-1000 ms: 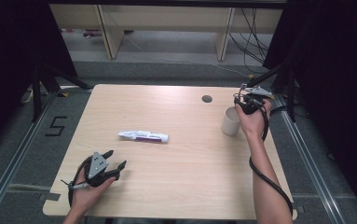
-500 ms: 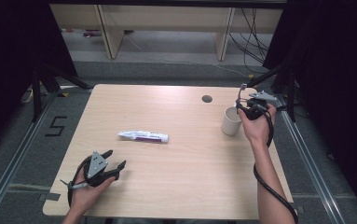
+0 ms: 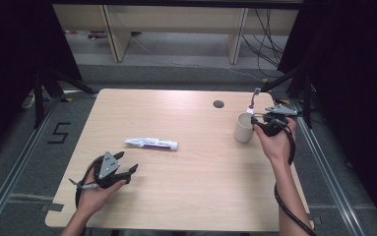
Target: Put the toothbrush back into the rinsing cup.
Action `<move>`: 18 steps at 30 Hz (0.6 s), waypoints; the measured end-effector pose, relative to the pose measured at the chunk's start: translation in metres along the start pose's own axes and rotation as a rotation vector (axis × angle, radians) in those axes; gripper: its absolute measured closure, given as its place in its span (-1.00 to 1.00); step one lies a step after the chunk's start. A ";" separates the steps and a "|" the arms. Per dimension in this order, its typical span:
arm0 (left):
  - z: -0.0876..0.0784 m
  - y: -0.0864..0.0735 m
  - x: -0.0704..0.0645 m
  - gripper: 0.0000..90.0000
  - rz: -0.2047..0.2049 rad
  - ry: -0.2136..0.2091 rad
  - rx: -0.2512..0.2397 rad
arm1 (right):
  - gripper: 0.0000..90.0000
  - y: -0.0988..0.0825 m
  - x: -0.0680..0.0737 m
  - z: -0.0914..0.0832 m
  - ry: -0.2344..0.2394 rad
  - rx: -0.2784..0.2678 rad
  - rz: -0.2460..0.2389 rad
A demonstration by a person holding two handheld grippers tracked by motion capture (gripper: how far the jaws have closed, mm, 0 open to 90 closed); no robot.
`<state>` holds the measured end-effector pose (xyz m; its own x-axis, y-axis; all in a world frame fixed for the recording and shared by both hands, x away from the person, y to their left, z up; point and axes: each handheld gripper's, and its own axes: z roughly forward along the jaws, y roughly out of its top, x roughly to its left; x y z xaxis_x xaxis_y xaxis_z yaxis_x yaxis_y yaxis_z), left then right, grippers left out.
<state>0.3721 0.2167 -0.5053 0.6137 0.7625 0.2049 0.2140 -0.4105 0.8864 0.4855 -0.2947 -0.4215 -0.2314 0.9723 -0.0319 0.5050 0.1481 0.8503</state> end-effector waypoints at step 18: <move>0.049 0.058 0.040 -0.22 0.189 -0.072 0.182 | 0.03 -0.028 0.009 -0.028 0.104 0.098 -0.103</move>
<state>0.4465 0.1991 -0.4663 0.7070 0.6289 0.3235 0.2198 -0.6302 0.7447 0.4464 -0.2953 -0.4306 -0.3678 0.9281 -0.0572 0.5522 0.2675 0.7896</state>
